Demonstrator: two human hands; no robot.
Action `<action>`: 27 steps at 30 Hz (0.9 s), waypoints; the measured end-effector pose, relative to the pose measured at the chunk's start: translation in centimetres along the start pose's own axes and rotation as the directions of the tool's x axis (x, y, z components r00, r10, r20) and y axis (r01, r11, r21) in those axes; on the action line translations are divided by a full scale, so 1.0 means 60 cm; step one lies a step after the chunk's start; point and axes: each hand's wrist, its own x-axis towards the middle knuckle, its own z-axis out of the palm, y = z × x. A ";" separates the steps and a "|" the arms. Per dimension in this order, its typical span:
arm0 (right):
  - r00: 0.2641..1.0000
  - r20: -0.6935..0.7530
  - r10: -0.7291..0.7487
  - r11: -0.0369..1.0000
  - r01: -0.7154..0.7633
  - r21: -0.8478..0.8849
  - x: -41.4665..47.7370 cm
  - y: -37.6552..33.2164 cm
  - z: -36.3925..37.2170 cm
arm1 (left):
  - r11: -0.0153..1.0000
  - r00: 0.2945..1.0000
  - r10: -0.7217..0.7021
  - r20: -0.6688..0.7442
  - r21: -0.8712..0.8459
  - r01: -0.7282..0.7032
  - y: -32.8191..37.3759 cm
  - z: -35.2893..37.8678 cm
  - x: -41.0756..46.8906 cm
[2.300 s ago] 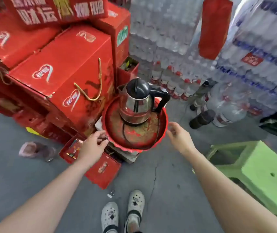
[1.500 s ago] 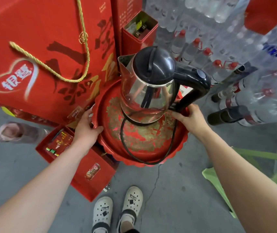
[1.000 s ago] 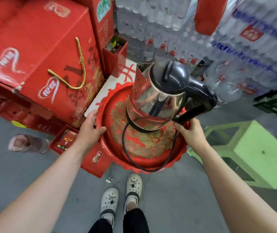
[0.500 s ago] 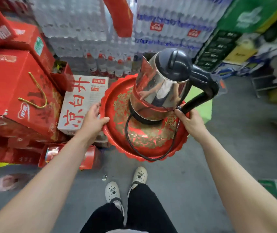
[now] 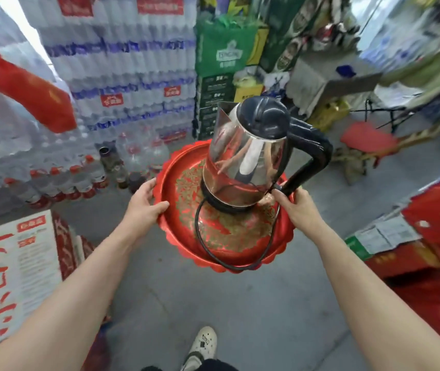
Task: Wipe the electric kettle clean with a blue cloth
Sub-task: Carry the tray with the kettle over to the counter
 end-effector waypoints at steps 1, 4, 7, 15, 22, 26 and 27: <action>1.000 -0.023 0.006 1.000 -0.006 0.002 0.016 0.008 -0.027 | 1.000 1.000 0.006 0.023 0.001 -0.006 0.006 0.030 0.021; 0.996 -0.080 0.044 0.999 -0.044 0.002 0.063 0.031 -0.102 | 1.000 0.996 0.012 0.088 0.011 -0.013 0.030 0.118 0.077; 0.989 -0.125 0.076 0.997 -0.077 -0.005 0.113 0.053 -0.167 | 1.000 0.993 0.001 0.122 0.017 -0.003 0.057 0.204 0.129; 0.963 -0.225 0.151 0.988 -0.154 0.005 0.304 0.131 -0.313 | 0.999 0.976 -0.008 0.218 0.039 -0.001 0.109 0.437 0.333; 0.930 -0.304 0.206 0.977 -0.211 0.016 0.514 0.193 -0.430 | 0.999 0.936 -0.041 0.349 0.031 0.032 0.154 0.631 0.544; 0.919 -0.320 0.230 0.972 -0.234 0.026 0.633 0.233 -0.498 | 0.998 0.922 -0.047 0.384 0.051 0.029 0.175 0.741 0.660; 0.916 -0.324 0.237 0.970 -0.240 0.033 0.664 0.244 -0.515 | 0.998 0.923 -0.049 0.382 0.058 0.029 0.182 0.772 0.683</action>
